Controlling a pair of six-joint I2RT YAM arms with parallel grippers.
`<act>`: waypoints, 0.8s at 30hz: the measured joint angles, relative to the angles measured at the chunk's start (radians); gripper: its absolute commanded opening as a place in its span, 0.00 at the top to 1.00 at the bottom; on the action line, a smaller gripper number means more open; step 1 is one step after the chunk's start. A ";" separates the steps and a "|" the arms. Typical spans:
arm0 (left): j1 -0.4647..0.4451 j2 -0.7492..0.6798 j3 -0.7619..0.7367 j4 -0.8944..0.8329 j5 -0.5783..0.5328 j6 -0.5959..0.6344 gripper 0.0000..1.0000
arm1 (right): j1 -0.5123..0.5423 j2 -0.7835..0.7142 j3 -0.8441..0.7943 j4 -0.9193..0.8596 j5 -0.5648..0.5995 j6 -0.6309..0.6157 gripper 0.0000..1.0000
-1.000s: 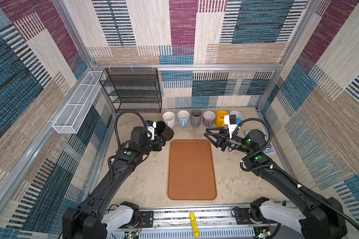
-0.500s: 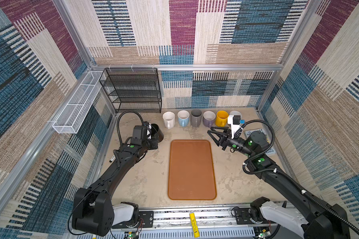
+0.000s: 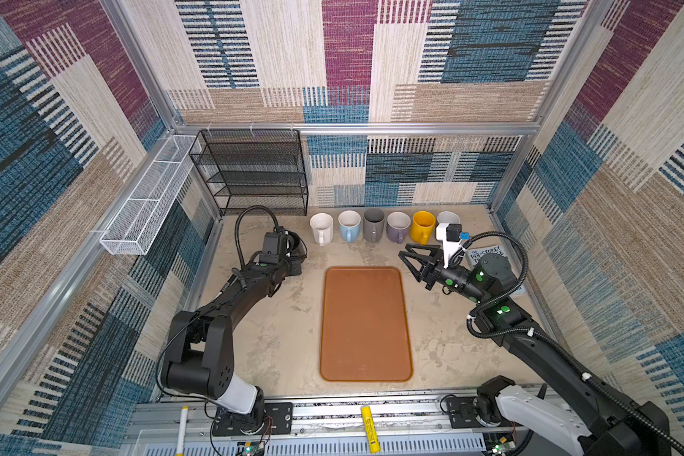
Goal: Turn the mug right side up
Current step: 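Carry the upright black mug with the left gripper beside the white mug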
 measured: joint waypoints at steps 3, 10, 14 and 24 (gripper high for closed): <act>0.003 0.049 0.029 0.022 -0.022 0.000 1.00 | -0.001 -0.006 -0.003 -0.008 0.000 0.000 0.56; 0.012 0.165 0.122 0.054 -0.043 0.004 1.00 | -0.001 -0.021 -0.003 -0.042 0.008 -0.011 0.56; 0.013 0.225 0.176 0.061 -0.050 0.004 1.00 | -0.001 -0.025 0.007 -0.061 0.018 -0.025 0.56; 0.015 0.351 0.286 0.069 -0.050 0.011 1.00 | -0.001 -0.031 0.007 -0.080 0.027 -0.031 0.56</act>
